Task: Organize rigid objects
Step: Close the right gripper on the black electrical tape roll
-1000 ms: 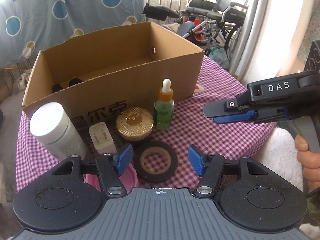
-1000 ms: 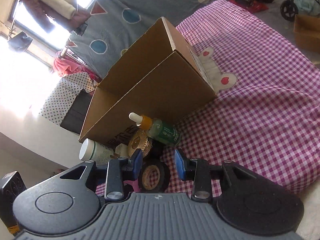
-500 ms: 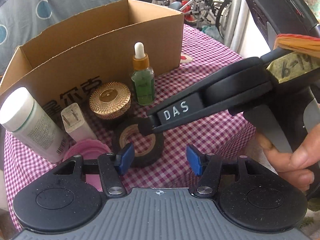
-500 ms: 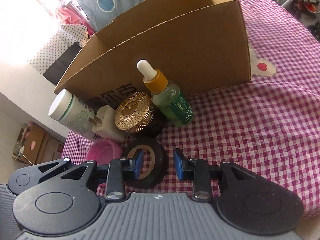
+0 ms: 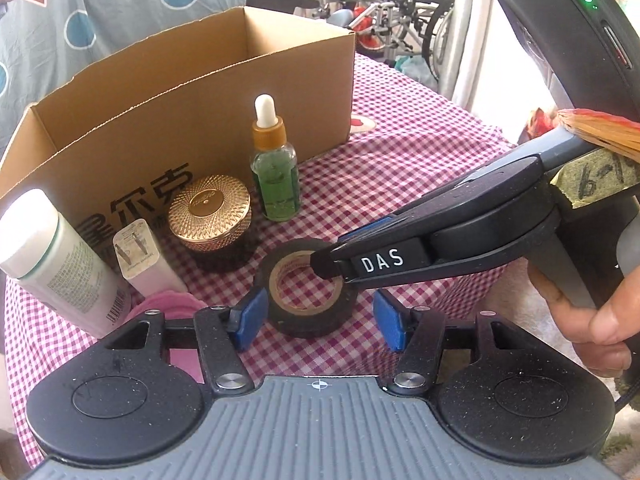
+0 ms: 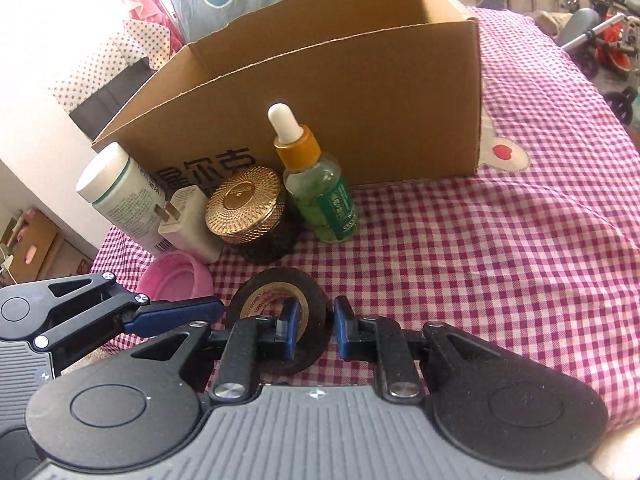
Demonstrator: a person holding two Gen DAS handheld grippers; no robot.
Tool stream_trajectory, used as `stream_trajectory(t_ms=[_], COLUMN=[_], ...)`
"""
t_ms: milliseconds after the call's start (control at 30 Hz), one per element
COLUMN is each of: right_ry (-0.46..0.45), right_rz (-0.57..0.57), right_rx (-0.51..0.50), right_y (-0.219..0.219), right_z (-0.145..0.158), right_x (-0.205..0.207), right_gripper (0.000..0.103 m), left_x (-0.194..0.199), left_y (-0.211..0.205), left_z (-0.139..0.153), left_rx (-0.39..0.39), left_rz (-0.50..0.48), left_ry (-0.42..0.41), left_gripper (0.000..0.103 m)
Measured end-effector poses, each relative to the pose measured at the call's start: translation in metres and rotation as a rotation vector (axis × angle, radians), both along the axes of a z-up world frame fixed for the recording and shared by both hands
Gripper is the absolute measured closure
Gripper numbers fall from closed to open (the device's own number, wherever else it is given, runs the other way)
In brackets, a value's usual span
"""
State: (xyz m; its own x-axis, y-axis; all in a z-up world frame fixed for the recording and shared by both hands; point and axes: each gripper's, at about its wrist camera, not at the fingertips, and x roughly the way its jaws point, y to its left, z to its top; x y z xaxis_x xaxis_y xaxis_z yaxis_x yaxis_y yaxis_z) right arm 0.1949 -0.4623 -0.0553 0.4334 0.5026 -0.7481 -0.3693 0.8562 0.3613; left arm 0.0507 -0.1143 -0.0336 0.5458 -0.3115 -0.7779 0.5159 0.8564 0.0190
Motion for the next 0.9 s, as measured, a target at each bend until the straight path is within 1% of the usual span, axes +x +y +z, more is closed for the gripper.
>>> stream_trajectory(t_ms=[133, 300, 700, 900], right_ry=[0.024, 0.044, 0.056, 0.051], right_rz=[-0.041, -0.071, -0.075, -0.081], right_rx=[0.025, 0.059, 0.102, 0.115], right_y=[-0.020, -0.037, -0.040, -0.040], right_z=[0.000, 0.002, -0.006, -0.008], right_x=[-0.007, -0.013, -0.008, -0.009], right_gripper=[0.084, 0.084, 0.083, 0.083], left_x=[0.001, 0.006, 0.012, 0.014], left_y=[-0.012, -0.022, -0.030, -0.030], left_z=[-0.003, -0.011, -0.018, -0.018], left_rx=[0.006, 0.027, 0.053, 0.044], left_rz=[-0.029, -0.037, -0.026, -0.013], left_ry=[0.014, 0.029, 0.048, 0.040], left_gripper=[0.042, 0.041, 0.038, 0.037])
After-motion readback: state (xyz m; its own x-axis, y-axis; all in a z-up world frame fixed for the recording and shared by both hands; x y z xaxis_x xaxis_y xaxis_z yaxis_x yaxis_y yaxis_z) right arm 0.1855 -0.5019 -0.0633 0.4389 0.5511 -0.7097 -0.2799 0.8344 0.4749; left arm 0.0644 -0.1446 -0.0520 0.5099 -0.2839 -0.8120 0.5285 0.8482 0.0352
